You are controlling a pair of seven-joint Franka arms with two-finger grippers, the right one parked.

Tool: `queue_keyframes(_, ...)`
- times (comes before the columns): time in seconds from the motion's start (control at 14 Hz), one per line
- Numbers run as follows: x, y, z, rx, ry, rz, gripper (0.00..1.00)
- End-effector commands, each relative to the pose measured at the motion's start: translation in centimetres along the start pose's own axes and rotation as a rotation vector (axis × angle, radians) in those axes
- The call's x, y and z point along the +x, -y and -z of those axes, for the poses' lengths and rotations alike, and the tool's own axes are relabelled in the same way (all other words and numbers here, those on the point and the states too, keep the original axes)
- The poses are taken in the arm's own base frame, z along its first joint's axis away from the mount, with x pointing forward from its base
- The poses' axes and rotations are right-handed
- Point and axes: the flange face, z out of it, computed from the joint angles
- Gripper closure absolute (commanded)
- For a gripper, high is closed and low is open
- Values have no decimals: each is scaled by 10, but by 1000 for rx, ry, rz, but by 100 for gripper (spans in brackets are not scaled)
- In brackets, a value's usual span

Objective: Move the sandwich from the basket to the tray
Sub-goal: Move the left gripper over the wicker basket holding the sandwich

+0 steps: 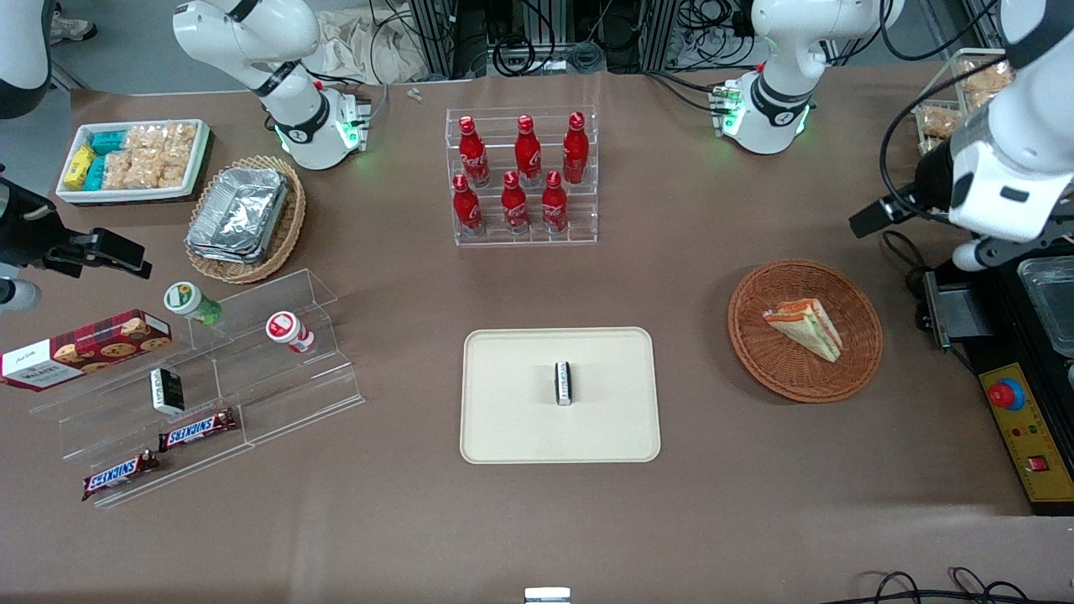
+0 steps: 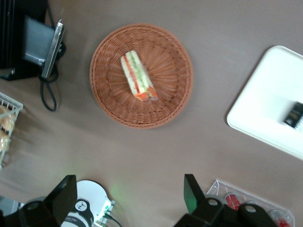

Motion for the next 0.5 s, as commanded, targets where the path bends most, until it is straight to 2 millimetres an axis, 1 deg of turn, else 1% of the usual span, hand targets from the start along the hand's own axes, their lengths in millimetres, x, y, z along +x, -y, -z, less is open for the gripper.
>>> queue_keyframes(0.0,17,27,-43,-33,-4,126,0)
queue_keyframes(0.14,25,27,-94,-57,-42,246,0)
queue_keyframes(0.36,28,20,-160,-76,-46,296,0)
queue_keyframes(0.43,30,18,-186,-88,-56,304,0)
